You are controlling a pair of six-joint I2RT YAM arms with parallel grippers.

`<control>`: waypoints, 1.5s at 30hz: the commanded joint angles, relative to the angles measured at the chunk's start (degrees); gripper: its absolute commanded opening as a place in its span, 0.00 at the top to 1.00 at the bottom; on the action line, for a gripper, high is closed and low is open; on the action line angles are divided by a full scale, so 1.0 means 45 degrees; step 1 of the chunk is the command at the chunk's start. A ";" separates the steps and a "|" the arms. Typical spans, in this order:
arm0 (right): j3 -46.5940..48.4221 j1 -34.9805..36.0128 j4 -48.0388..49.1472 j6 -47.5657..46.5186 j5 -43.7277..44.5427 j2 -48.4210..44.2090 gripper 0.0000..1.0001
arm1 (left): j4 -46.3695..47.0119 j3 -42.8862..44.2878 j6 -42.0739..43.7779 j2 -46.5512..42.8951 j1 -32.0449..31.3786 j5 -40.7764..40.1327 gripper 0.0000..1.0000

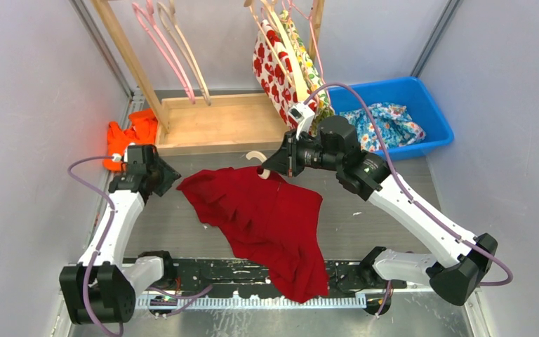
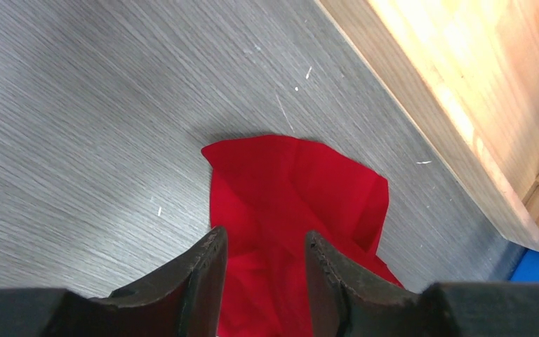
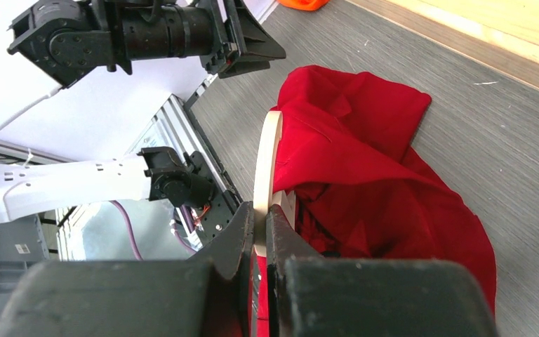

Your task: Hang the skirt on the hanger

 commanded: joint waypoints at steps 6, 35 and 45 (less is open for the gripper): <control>0.0979 -0.0045 0.0548 0.0166 -0.0056 -0.0867 0.99 | -0.0481 0.0450 0.0509 -0.1278 0.0127 -0.0245 0.53; 0.1024 -0.0046 0.0441 0.0047 0.0036 -0.0782 0.99 | -0.0080 0.0197 0.0511 -0.1241 0.0130 -0.0007 0.52; 0.0991 -0.0041 0.0505 0.0067 0.0011 -0.0711 0.99 | -0.0021 0.0177 0.0531 -0.1200 0.0120 -0.0020 0.52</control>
